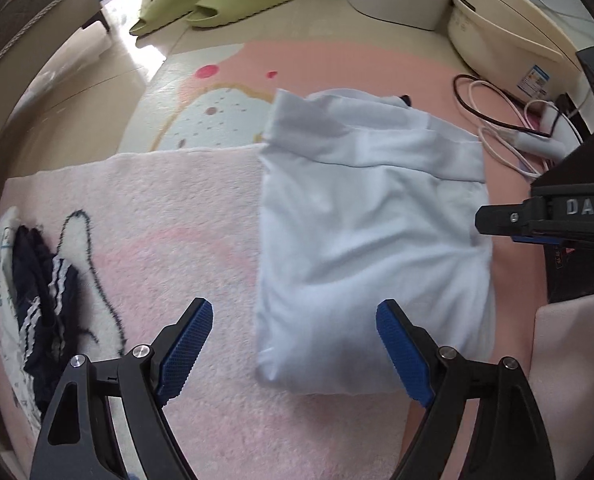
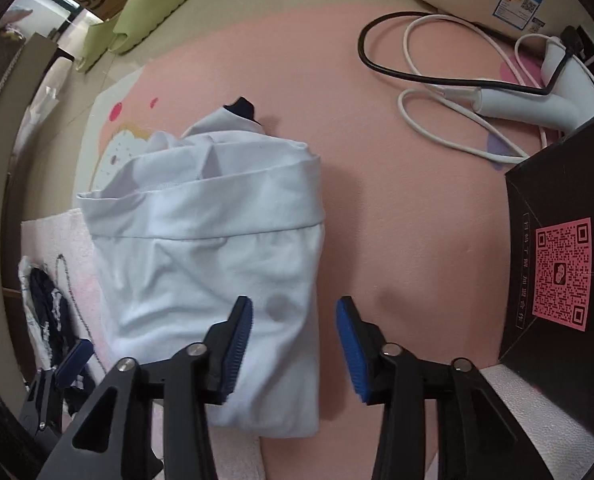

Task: Fold clothes

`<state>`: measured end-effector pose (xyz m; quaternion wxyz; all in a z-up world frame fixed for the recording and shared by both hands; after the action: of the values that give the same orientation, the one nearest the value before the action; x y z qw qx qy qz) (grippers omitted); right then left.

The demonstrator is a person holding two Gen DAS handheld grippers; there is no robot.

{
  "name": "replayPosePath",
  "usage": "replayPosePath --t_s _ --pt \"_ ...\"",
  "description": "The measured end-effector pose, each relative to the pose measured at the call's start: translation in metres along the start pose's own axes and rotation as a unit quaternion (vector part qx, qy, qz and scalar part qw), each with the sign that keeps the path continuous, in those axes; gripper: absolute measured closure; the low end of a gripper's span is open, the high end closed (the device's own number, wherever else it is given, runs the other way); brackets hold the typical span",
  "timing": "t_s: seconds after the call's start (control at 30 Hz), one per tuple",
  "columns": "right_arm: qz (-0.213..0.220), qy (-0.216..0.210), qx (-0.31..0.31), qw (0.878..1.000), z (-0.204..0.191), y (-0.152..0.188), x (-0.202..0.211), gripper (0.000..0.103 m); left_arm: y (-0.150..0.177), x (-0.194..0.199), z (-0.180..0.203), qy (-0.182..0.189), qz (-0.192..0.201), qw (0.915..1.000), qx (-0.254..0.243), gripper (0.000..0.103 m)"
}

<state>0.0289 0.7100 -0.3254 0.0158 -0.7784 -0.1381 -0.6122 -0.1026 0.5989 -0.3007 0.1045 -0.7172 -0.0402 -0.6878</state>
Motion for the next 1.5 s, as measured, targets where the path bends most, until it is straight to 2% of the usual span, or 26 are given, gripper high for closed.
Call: replayPosePath --t_s 0.17,0.33,0.5,0.8,0.93,1.07,1.23,1.5 --pt "-0.015 -0.018 0.036 0.999 -0.023 0.009 0.000 0.041 0.009 0.021 -0.002 -0.034 0.016 0.9992 -0.011 0.018" --pt "-0.021 -0.015 0.070 0.997 -0.050 0.021 0.000 0.040 0.021 0.041 0.009 -0.083 0.029 0.9951 -0.045 0.018" --pt "-0.019 -0.003 0.076 0.997 -0.057 0.027 0.004 0.038 0.032 0.057 0.021 -0.081 0.047 0.9931 -0.070 0.018" --pt "-0.027 0.035 0.081 0.996 -0.056 0.045 0.022 0.033 0.063 0.076 0.033 -0.069 0.056 0.9931 -0.077 0.018" --pt "-0.023 0.041 0.107 0.993 -0.068 0.070 0.042 0.026 0.092 0.092 0.034 -0.077 0.060 0.9924 -0.075 0.018" --pt "0.000 0.063 0.148 0.987 -0.082 0.100 0.068 0.025 0.124 0.110 0.031 -0.084 0.065 0.9924 -0.061 0.018" --pt "0.019 0.089 0.191 0.977 -0.092 0.141 0.080 0.020 0.158 0.128 0.036 -0.085 0.082 0.9921 -0.042 0.018" --pt "0.062 0.098 0.225 0.967 -0.098 0.193 0.100 0.016 0.207 0.149 0.040 -0.097 0.099 0.9903 -0.006 0.018"
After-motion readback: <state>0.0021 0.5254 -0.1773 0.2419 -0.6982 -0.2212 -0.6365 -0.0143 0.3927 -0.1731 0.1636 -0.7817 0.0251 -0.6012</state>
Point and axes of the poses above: each gripper's, at about its wrist camera, not at the fingertips, and x roughly against the way its jaws point, z to its right, y to its underside, the point moved 3 cm from there along -x, roughly the way its jaws point, and after that the axes turned 11 degrees about -z, right-handed, at the moved point
